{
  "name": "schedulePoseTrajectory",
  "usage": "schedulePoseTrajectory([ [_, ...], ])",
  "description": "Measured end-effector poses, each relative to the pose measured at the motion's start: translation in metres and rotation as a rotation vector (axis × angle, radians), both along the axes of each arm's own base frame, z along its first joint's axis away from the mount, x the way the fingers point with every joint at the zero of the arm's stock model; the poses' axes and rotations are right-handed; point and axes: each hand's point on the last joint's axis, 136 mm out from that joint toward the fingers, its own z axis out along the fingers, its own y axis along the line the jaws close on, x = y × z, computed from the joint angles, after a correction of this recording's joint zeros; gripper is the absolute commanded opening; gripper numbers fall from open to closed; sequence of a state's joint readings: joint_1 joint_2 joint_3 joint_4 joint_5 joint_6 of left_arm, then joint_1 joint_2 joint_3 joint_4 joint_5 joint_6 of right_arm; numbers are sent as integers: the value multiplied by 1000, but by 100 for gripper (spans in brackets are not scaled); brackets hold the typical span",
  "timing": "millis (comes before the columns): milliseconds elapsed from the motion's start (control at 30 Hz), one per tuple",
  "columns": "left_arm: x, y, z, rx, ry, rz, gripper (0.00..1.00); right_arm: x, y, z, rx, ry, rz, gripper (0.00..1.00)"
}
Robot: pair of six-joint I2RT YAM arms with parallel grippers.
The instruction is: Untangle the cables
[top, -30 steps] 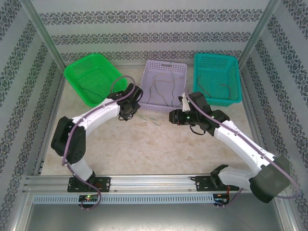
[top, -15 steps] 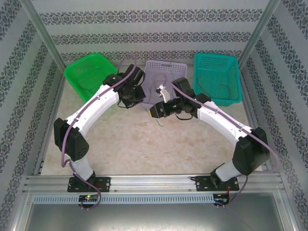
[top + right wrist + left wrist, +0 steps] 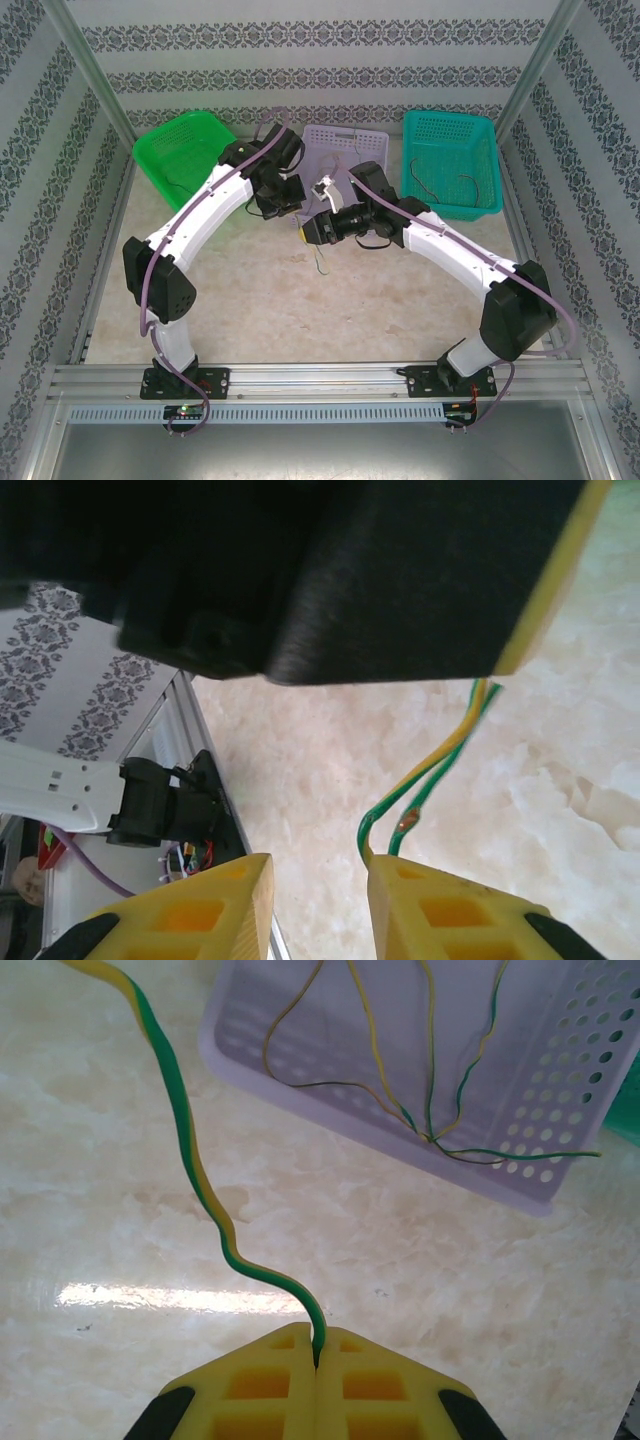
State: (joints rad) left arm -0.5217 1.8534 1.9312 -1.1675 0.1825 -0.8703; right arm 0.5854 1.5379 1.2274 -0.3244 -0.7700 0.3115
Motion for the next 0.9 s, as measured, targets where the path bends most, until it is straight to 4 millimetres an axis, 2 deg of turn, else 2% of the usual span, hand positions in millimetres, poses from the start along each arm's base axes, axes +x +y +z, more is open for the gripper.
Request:
schedulePoseTrajectory([
  [100,1,-1,3,-5,-9,0,0,4,-1,-2,-13,-2,-23,31],
  [200,1,-1,4,-6,-9,-1,0,9,-3,-4,-27,-10,-50,38],
  [400,-2,-4,4,-24,8,-11,0,22,-10,-8,-53,-33,-113,38],
  [533,-2,-4,4,-24,8,-11,0,24,-11,-8,-56,-36,-124,28],
  [733,-2,-4,5,-26,4,-11,0,24,-10,-7,-52,-38,-124,25],
  [833,-2,-4,5,-26,5,-10,0,24,-10,-7,-51,-33,-127,17],
  [900,-2,-4,5,-25,4,-10,0,24,-10,-7,-47,-27,-127,7],
])
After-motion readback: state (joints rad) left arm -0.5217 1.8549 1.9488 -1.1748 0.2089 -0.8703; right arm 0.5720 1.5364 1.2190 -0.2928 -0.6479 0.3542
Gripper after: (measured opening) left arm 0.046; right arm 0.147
